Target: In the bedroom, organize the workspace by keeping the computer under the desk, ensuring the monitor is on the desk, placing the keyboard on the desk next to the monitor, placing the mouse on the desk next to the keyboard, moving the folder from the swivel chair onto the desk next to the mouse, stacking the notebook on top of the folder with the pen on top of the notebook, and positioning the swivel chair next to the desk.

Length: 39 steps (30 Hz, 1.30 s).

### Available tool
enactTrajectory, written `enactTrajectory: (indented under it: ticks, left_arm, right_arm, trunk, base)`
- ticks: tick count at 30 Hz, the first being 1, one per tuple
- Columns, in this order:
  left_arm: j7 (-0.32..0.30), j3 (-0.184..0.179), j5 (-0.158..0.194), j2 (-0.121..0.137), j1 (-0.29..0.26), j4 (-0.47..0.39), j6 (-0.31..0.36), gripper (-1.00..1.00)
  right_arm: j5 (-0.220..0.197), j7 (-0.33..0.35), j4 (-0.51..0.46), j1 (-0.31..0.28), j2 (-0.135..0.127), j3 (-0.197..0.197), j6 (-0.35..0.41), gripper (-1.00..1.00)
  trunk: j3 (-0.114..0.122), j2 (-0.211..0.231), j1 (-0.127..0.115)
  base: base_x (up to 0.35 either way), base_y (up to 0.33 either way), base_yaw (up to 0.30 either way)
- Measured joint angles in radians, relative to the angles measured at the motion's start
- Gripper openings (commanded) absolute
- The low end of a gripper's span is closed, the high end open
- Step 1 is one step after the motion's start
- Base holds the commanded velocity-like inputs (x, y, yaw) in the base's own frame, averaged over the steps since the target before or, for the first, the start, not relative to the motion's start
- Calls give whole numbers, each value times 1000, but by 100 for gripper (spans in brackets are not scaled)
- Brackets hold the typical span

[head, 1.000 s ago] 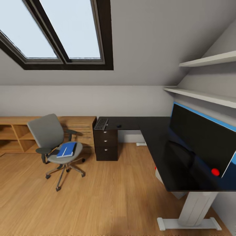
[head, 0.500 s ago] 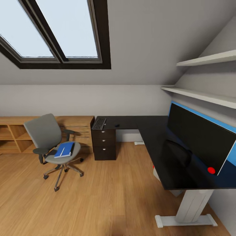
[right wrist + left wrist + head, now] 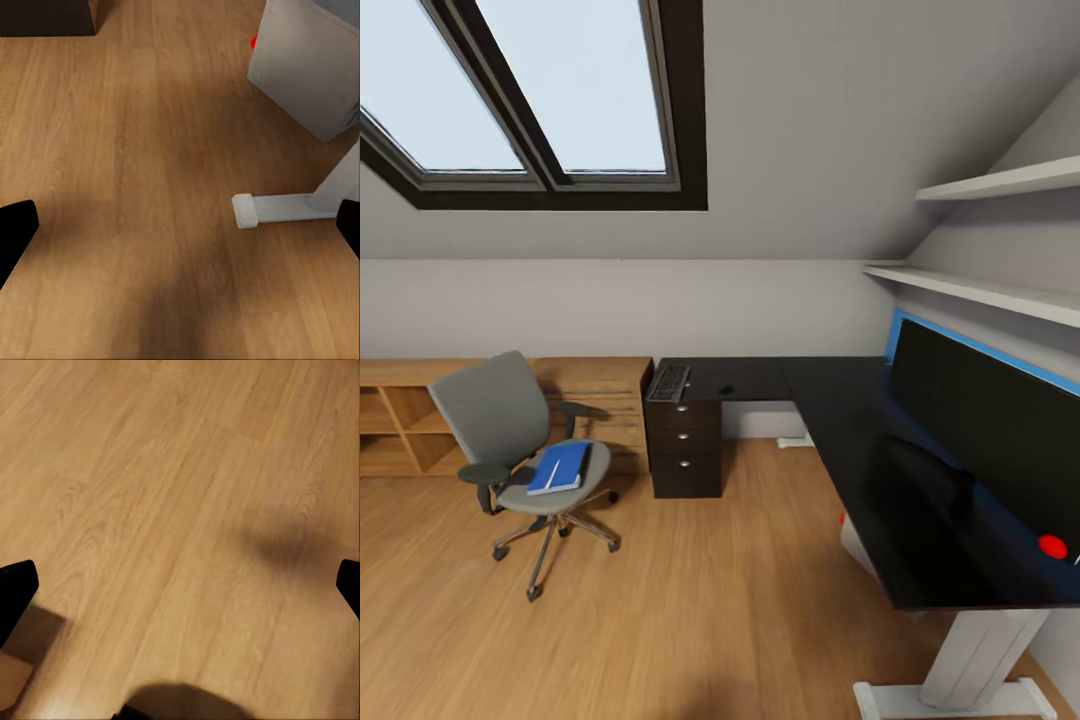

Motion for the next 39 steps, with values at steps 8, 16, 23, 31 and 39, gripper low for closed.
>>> enactTrajectory:
  ticks: [8,16,23,31,39]
  left_arm:
    - [0,0,0,0,0,0,0,100]
    - [0,0,0,0,0,0,0,100]
    - [0,1,1,1,0,0,0,100]
    - [0,1,2,1,0,0,-1,100]
    - [0,1,2,1,0,0,0,100]
  right_arm:
    - [0,0,0,0,0,0,0,100]
    - [0,0,0,0,0,0,1,100]
    - [0,0,0,0,0,0,1,100]
    - [1,0,0,0,0,0,1,100]
    - [1,0,0,0,1,0,1,100]
  trunk:
    - [0,0,0]
    - [0,0,0]
    - [0,0,0]
    - [0,0,0]
    - [0,0,0]
  base:
    - [294,159,0]
    - [314,40,0]
    - [323,85,0]
    - [305,187,0]
    - [292,188,0]
